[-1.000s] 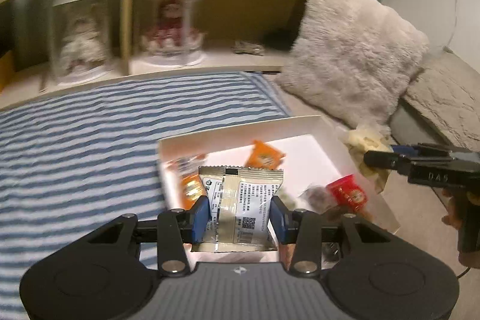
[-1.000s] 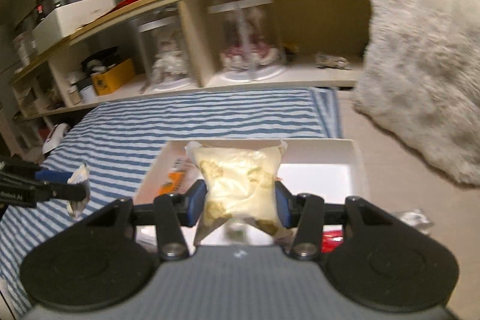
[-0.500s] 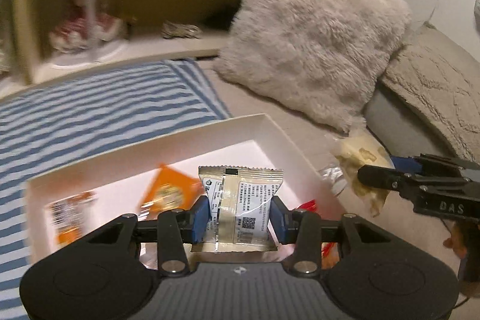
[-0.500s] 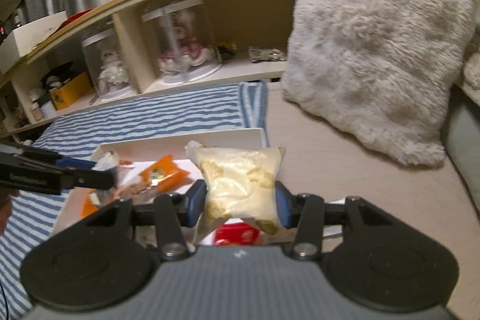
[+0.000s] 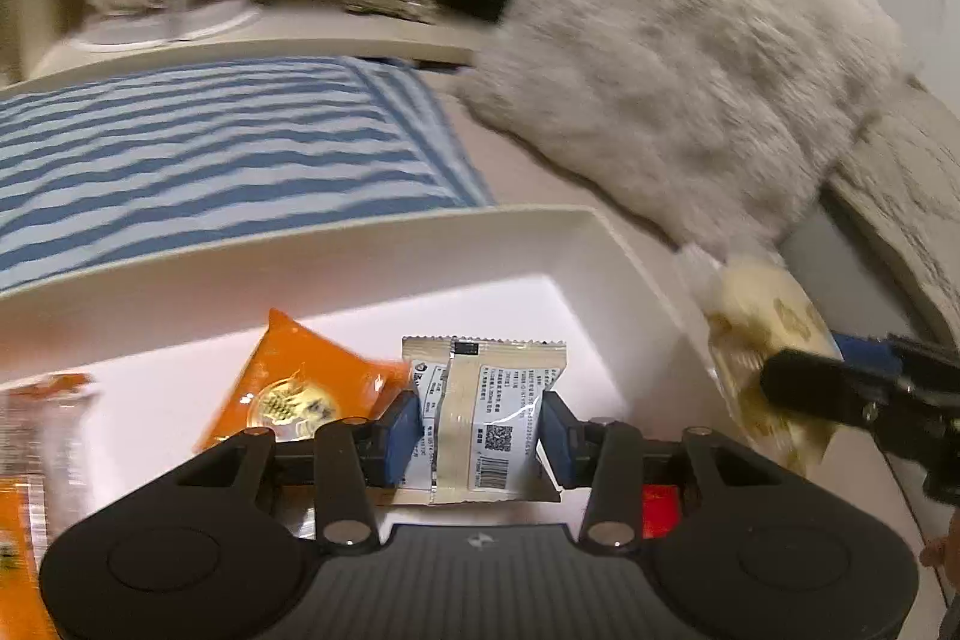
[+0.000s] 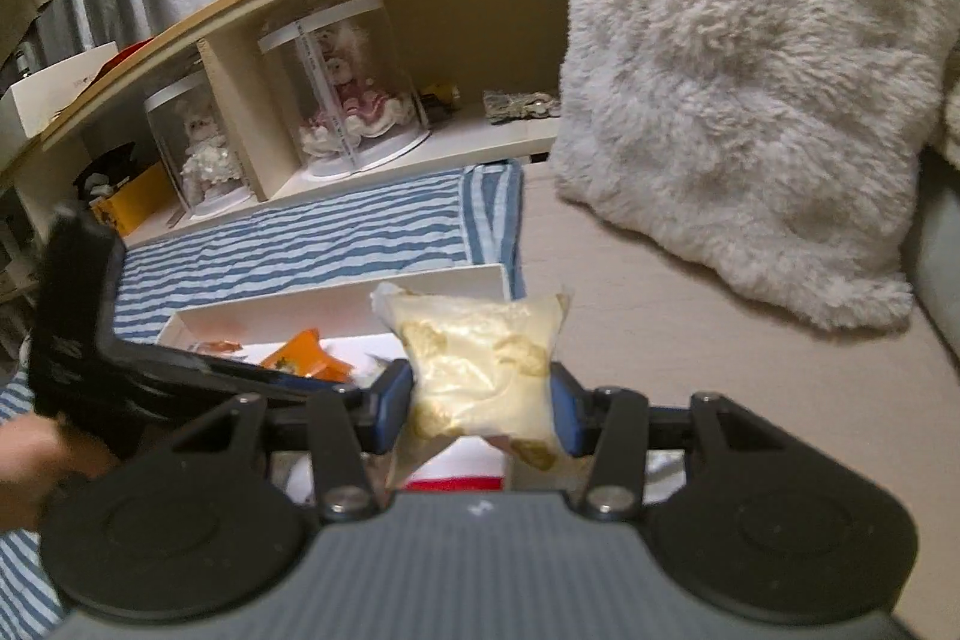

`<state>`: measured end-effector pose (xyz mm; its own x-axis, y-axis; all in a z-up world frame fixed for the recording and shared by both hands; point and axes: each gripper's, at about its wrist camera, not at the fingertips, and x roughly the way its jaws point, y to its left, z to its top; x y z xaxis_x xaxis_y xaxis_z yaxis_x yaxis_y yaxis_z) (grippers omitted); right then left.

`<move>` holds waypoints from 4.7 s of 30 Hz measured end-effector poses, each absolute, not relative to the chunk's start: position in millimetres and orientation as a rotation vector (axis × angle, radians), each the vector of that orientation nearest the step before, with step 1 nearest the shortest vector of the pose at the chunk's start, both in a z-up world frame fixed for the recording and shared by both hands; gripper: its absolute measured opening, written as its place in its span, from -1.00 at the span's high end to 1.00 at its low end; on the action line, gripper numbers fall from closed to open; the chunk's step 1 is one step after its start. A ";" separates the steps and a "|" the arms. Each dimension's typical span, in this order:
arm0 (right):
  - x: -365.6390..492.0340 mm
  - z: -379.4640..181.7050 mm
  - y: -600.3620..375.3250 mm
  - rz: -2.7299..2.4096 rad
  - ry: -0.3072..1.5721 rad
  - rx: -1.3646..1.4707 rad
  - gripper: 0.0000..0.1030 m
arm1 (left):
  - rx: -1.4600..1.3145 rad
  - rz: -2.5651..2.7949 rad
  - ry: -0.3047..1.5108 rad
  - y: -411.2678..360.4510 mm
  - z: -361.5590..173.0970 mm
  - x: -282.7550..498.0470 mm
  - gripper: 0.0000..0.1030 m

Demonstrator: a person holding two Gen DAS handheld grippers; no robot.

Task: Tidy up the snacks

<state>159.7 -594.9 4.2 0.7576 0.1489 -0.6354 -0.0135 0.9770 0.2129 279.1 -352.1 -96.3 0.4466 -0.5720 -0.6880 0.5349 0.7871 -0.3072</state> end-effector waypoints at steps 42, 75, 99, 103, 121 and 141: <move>181.4 6.5 -546.5 0.049 0.777 0.168 -0.74 | 0.012 -0.552 0.879 -297.7 -48.8 242.8 -0.97; 62.0 99.4 -461.4 0.023 0.680 0.027 -0.99 | -0.009 -0.393 0.698 -168.4 44.4 96.4 -1.00; -46.4 102.5 -421.6 -0.017 0.603 -0.026 -0.99 | 0.094 -0.327 0.546 -145.2 27.3 -3.6 -1.00; -52.1 96.7 -417.7 -0.017 0.610 -0.042 -0.99 | 0.096 -0.334 0.533 -142.2 24.7 -10.5 -1.00; -65.7 85.8 -412.9 -0.044 0.584 -0.033 -0.99 | 0.081 -0.342 0.487 -135.0 16.9 -20.3 -1.00; -64.9 81.7 -410.3 -0.044 0.587 -0.042 -0.99 | 0.076 -0.340 0.503 -132.6 12.2 -18.9 -1.00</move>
